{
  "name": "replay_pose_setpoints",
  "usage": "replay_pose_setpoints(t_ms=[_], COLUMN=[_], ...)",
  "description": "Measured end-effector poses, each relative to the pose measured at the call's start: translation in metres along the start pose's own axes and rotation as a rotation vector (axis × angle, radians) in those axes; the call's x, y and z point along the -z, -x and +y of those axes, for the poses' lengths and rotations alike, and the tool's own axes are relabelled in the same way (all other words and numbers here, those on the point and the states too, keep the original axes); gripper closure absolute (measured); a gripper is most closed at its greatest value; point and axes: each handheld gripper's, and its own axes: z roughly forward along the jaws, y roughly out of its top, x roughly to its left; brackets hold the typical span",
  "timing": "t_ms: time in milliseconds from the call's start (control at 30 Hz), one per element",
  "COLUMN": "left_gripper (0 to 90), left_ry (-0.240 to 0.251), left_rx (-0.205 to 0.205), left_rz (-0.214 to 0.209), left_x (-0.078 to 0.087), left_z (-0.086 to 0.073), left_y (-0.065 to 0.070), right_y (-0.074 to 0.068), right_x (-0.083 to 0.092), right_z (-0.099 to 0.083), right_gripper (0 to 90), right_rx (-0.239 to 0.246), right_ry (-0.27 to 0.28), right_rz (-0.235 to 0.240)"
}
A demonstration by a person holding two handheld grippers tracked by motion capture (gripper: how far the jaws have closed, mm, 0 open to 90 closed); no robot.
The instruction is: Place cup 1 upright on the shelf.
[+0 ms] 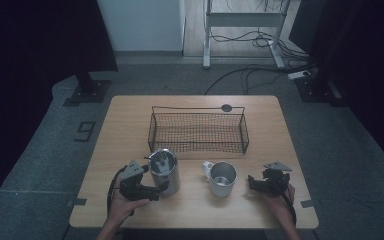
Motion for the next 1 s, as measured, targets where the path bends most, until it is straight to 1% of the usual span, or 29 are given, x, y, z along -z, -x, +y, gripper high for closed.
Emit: replay_pose_setpoints(t_ms=[167,267,333,433,467,667,800,933,1000], left_gripper=[0.0,0.0,0.0,0.0,0.0,0.0,0.7,1.4,1.8], left_ry=[0.003,0.016,0.030,0.036,0.041,0.061,0.064,0.073,0.080], left_rx=[-0.004,-0.008,0.002,0.004,-0.005,-0.023,-0.040,-0.066,-0.077], left_rz=[0.012,0.037,0.027,0.027,0.030,0.025,0.024,0.012,0.016], left_x=[-0.008,-0.012,-0.014,-0.017,-0.019,-0.023,-0.022,-0.023,-0.023], left_z=[0.004,0.005,0.005,0.005,0.005,0.005,0.004,0.004,0.004], left_y=[0.003,0.004,0.003,0.003,0.004,0.004,0.003,0.003,0.003], right_y=[0.000,0.000,0.000,0.000,0.000,0.000,0.000,0.000,0.000], right_x=[0.000,0.000,0.000,0.000,0.000,0.000,0.000,0.000,0.000], right_z=[0.000,0.000,0.000,0.000,0.000,0.000,0.000,0.000,0.000], right_gripper=[3.3,3.3,3.4,3.5,3.6,3.7,3.8,3.8,3.8], right_rx=[0.000,0.001,0.001,0.001,0.001,0.000,0.000,0.000,0.000], right_ry=[0.000,0.000,0.001,0.001,0.001,0.001,0.001,0.001,0.001], right_rz=[0.000,0.001,0.001,0.000,0.000,-0.001,-0.001,-0.001,-0.001])
